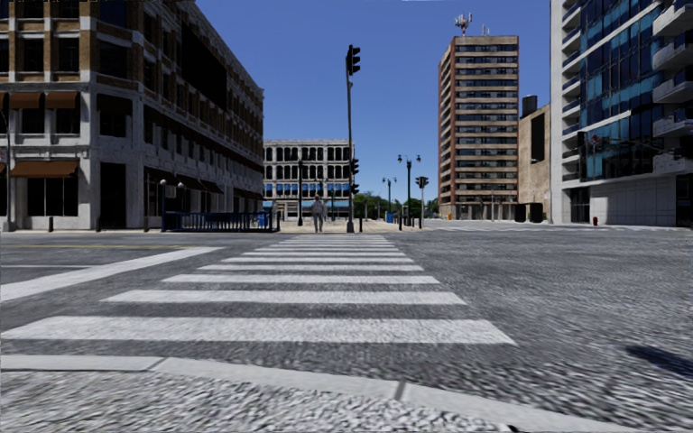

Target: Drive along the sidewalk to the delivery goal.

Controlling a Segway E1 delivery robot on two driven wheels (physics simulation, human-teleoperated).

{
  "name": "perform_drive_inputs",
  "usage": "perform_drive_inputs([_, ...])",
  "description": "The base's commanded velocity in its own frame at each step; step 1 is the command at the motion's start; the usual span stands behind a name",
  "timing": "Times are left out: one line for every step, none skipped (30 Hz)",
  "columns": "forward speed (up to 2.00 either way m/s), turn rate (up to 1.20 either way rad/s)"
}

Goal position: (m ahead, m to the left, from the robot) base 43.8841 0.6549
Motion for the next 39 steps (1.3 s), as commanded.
perform_drive_inputs([2.00,0.00])
perform_drive_inputs([2.00,0.00])
perform_drive_inputs([2.00,0.00])
perform_drive_inputs([2.00,0.00])
perform_drive_inputs([2.00,0.00])
perform_drive_inputs([2.00,0.00])
perform_drive_inputs([2.00,0.00])
perform_drive_inputs([2.00,0.00])
perform_drive_inputs([2.00,0.00])
perform_drive_inputs([2.00,0.00])
perform_drive_inputs([2.00,0.00])
perform_drive_inputs([2.00,0.00])
perform_drive_inputs([2.00,0.00])
perform_drive_inputs([2.00,0.00])
perform_drive_inputs([2.00,0.00])
perform_drive_inputs([2.00,0.00])
perform_drive_inputs([2.00,0.00])
perform_drive_inputs([2.00,0.00])
perform_drive_inputs([2.00,0.00])
perform_drive_inputs([2.00,0.00])
perform_drive_inputs([2.00,0.00])
perform_drive_inputs([2.00,0.00])
perform_drive_inputs([2.00,0.00])
perform_drive_inputs([2.00,0.00])
perform_drive_inputs([2.00,0.00])
perform_drive_inputs([2.00,0.00])
perform_drive_inputs([2.00,0.00])
perform_drive_inputs([2.00,0.00])
perform_drive_inputs([2.00,0.00])
perform_drive_inputs([2.00,0.00])
perform_drive_inputs([2.00,0.00])
perform_drive_inputs([2.00,0.00])
perform_drive_inputs([2.00,0.00])
perform_drive_inputs([2.00,0.00])
perform_drive_inputs([2.00,0.00])
perform_drive_inputs([2.00,0.00])
perform_drive_inputs([2.00,0.00])
perform_drive_inputs([2.00,0.00])
perform_drive_inputs([2.00,0.00])
